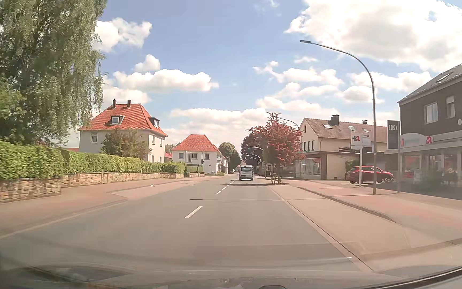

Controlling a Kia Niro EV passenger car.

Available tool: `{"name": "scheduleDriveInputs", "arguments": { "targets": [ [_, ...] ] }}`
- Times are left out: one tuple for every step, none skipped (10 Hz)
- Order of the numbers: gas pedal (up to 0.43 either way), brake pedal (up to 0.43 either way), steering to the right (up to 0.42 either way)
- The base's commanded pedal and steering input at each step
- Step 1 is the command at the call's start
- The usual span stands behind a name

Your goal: Follow the waypoints while adhering to traffic rules and regulations

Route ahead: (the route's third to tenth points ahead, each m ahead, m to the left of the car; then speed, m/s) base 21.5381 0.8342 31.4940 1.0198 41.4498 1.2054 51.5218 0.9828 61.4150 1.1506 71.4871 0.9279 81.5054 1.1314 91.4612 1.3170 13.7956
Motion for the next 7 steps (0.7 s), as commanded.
{"name": "scheduleDriveInputs", "arguments": {
  "targets": [
    [0.169, 0.000, -0.005],
    [0.169, 0.000, -0.005],
    [0.169, 0.000, -0.004],
    [0.169, 0.000, -0.004],
    [0.169, 0.000, -0.004],
    [0.157, 0.000, -0.003],
    [0.157, 0.000, -0.002]
  ]
}}
